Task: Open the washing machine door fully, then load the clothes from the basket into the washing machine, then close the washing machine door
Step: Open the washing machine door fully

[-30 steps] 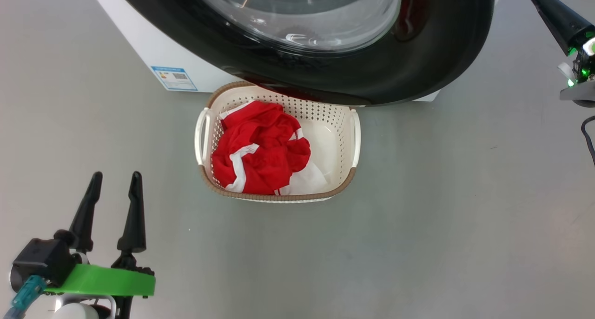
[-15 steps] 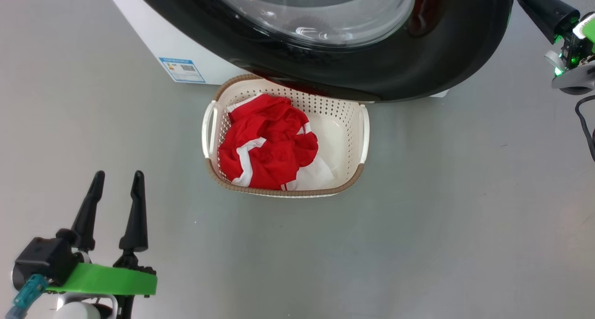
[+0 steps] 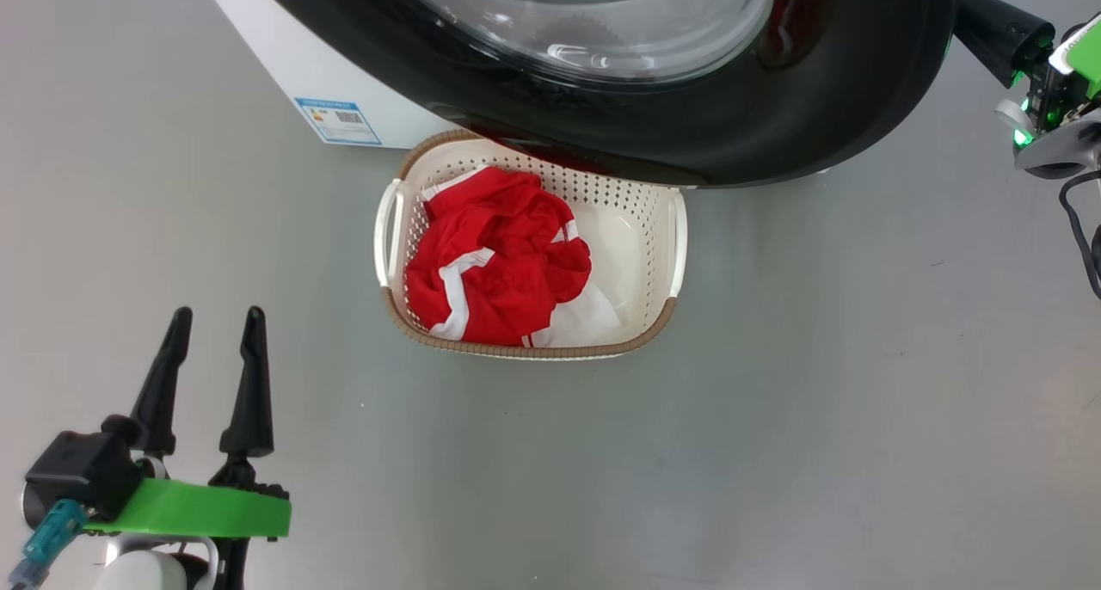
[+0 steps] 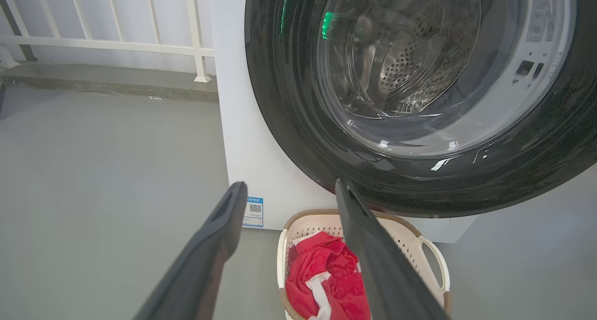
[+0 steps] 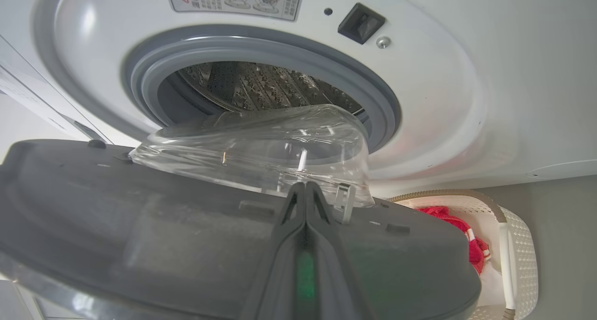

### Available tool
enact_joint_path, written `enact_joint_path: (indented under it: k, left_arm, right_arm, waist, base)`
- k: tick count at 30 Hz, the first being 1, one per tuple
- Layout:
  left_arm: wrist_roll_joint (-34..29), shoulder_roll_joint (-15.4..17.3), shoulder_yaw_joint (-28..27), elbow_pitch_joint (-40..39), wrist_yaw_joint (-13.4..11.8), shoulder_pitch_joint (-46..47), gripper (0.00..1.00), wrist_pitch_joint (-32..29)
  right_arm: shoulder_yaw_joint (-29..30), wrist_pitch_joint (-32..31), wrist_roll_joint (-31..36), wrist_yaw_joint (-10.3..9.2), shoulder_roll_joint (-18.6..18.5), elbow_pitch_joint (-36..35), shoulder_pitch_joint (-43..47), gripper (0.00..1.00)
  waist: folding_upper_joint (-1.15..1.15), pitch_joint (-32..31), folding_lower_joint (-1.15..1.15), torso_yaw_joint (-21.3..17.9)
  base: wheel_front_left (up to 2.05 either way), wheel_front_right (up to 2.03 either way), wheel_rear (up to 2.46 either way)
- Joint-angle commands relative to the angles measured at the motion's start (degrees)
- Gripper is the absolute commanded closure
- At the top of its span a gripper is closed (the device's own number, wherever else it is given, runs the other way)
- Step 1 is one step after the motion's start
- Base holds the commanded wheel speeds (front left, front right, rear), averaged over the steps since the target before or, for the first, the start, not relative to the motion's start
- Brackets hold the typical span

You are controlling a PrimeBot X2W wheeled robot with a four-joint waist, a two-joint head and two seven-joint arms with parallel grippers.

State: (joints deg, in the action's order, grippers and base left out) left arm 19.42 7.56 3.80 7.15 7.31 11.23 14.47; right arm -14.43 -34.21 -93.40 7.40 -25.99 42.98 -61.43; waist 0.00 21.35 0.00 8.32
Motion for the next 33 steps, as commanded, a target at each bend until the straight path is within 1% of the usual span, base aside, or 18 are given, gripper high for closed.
enact_joint_path:
  k: [1,5,12,24,33]
  left_arm:
    - [0.24,1.41,-2.19,-1.06,0.18,1.11,0.00,0.53]
    - [0.16,1.26,-2.11,-0.76,0.18,0.99,0.00,0.53]
    - [-0.03,1.07,-2.48,0.19,0.18,0.00,0.00,0.53]
    - [-0.51,0.88,-2.94,0.69,0.18,-1.92,0.00,0.53]
    - [-0.64,0.97,-3.10,0.92,0.18,-3.24,0.00,0.53]
  right_arm:
    - [-0.60,-1.07,-0.58,0.09,0.55,-1.76,-0.19,1.00]
    - [-1.09,-2.63,-0.73,0.09,0.75,-2.97,1.23,1.00]
    - [-2.42,-5.22,-0.95,0.09,1.57,-7.42,5.74,1.00]
    - [-3.24,-7.82,-1.68,0.09,1.58,-12.12,11.78,1.00]
    - [-4.43,-10.14,-2.20,0.09,1.92,-15.15,15.29,1.00]
  waist:
    - [0.00,-0.09,0.00,-0.09]
    - [0.00,-0.75,0.00,-0.16]
    - [0.00,-3.05,0.00,-0.71]
    - [0.00,-6.70,0.00,-1.20]
    - [0.00,-8.94,0.00,-0.61]
  base:
    - [0.00,0.00,0.00]
    - [0.00,0.00,0.00]
    - [0.00,0.00,0.00]
    - [0.00,0.00,0.00]
    - [0.00,0.00,0.00]
